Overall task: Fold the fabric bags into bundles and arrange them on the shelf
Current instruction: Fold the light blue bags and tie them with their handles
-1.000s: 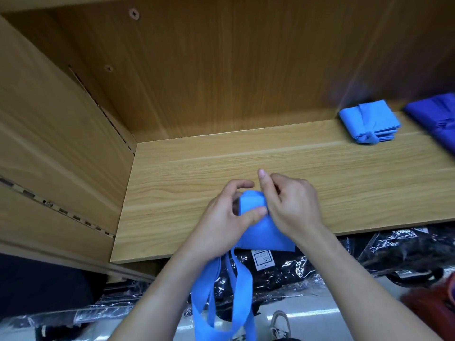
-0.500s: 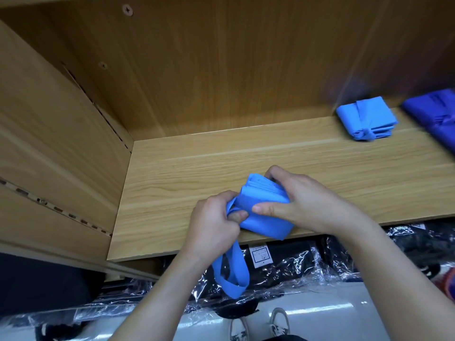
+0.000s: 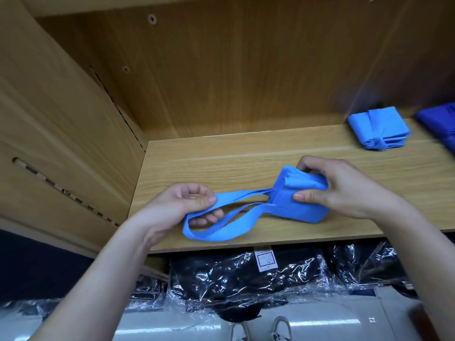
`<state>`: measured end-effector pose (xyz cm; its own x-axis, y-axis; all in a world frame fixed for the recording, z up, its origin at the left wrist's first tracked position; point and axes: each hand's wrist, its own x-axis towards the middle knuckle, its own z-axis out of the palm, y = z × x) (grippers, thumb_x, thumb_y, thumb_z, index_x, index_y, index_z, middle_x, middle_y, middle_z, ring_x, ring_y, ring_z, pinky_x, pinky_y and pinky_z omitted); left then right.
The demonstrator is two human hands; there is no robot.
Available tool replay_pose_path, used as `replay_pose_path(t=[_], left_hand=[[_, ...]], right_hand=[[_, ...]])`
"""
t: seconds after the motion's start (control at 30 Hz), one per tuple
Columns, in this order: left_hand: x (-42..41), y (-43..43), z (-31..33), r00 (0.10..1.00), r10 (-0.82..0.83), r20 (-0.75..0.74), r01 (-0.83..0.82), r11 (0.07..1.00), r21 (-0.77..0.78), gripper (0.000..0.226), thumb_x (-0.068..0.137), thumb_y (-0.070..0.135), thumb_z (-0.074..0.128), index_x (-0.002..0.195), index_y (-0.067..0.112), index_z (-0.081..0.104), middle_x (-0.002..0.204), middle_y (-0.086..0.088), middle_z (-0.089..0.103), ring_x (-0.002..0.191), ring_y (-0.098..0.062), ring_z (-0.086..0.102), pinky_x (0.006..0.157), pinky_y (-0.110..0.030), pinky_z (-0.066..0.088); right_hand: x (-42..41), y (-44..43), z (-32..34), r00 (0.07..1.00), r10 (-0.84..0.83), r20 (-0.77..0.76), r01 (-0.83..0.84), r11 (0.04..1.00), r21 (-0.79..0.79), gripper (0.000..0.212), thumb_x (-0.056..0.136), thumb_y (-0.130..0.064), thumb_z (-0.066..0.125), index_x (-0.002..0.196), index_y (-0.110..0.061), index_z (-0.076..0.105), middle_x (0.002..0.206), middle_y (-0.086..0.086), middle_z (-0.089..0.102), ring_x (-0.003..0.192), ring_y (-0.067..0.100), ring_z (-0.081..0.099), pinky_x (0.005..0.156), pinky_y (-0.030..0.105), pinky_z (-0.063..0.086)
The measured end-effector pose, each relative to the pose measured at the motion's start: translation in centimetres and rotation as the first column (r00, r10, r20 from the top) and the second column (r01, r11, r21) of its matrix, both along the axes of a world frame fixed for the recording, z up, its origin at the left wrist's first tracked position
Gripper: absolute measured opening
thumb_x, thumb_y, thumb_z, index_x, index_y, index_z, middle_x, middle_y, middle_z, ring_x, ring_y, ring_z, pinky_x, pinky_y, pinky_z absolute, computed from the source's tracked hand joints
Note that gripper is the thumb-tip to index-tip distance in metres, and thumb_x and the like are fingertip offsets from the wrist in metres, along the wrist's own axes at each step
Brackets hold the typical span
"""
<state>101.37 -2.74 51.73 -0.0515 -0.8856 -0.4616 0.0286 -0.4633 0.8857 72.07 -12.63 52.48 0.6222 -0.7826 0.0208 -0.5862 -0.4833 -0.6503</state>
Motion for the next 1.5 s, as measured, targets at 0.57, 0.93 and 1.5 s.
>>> replay_pose_path(t=[0.57,0.93,1.5], left_hand=[[0.3,2.6,1.5,0.649,0.46,0.606,-0.046,0.819,-0.572,0.063,0.078,-0.019,0.041,0.104,0.029,0.07,0.103,0.0,0.074,0.095,-0.014,0.07,0.083,-0.032,0.056],[-7.4,-0.6,-2.8,-0.043,0.593,0.804,0.717,0.579,-0.388,0.011,0.082,0.011,0.059,0.089,0.018,0.064,0.11,-0.006,0.063,0.106,-0.025,0.05,0.103,-0.047,0.037],[-3.6,-2.0,0.6,0.2,0.002,0.98,0.922,0.338,-0.189,0.031,0.079,0.011,0.037,0.104,0.021,0.051,0.101,-0.005,0.069,0.085,-0.031,0.068,0.064,-0.04,0.057]], right_hand=[[0.4,-1.1,-0.9,0.985,-0.171,-0.025,0.173,0.971,0.168,0.024,0.077,-0.026,0.081,0.081,-0.022,0.057,0.069,0.001,0.068,0.061,0.013,0.054,0.062,0.033,0.042],[1.6,-0.7,1.5,0.996,-0.055,-0.065,0.059,0.996,0.071,0.027,0.076,-0.029,0.08,0.082,-0.023,0.055,0.066,-0.003,0.06,0.061,0.011,0.046,0.059,0.031,0.038],[0.3,-2.1,0.5,0.983,0.011,0.184,-0.113,0.827,0.55,0.027,0.077,-0.02,0.076,0.094,-0.006,0.06,0.076,0.003,0.071,0.069,0.014,0.064,0.056,0.021,0.048]])
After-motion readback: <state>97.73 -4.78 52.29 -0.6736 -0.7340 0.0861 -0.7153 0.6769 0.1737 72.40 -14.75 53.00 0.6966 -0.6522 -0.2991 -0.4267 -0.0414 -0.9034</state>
